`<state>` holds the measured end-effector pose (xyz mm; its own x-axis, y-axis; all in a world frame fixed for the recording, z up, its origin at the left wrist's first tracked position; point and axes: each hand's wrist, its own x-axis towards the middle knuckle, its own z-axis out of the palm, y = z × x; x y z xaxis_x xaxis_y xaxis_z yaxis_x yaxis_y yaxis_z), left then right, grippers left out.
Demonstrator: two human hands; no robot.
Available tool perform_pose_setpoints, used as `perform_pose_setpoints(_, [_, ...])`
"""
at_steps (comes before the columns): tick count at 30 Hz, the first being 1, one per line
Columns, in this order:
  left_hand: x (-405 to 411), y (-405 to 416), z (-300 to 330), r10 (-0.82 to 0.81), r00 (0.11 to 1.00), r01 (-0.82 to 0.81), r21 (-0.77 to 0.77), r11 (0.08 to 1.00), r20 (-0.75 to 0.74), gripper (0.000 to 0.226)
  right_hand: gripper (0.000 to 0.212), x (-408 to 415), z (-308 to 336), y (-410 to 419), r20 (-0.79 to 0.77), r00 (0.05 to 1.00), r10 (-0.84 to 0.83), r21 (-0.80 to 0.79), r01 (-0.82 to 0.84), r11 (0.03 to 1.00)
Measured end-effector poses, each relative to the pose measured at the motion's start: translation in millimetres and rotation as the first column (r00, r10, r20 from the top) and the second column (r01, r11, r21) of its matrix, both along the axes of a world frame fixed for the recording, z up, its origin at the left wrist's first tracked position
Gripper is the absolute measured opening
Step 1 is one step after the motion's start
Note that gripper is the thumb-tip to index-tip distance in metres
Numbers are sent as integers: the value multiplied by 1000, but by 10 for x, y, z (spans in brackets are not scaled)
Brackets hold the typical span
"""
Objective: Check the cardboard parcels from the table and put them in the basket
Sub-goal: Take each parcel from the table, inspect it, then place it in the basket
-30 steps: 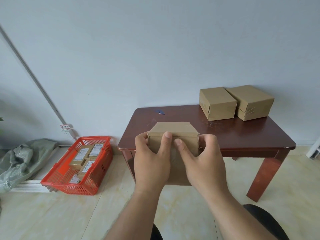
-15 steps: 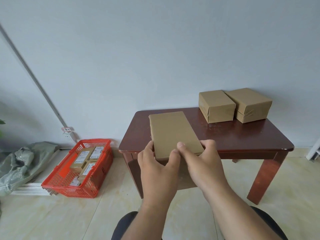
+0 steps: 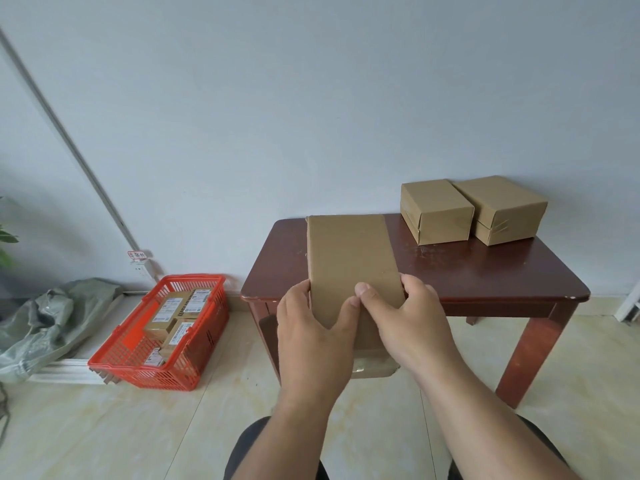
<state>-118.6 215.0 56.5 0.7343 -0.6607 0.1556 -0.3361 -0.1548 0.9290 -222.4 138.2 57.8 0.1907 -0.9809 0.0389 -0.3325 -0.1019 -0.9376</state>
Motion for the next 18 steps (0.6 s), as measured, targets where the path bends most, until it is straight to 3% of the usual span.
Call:
perform_pose_setpoints(3, [63,-49,81,-7,998,10,59,998,-57,50,57,-24,-33,38,-13,1000,-9,-32,8,999])
perform_pose_setpoints(10, [83,-84,23,-31,997,25,90,996,68,57,42,-6,18,58,4,1000,-15,7,15,1000])
perform_pose_setpoints(13, [-6,-34,-59,-54,989,41,96,994,138,67,51,-11,92,-3,-45,999,-30,6,30,1000])
perform_pose_setpoints(16, [-16,-15,-59,-45,993,33,110,993,110,65,56,-16,85,0,-99,995,-23,-49,18,999])
perform_pose_setpoints(18, [32,-32,-16,-26,996,16,115,993,83,62,71,-24,52,62,-145,989,-11,-112,-5,994])
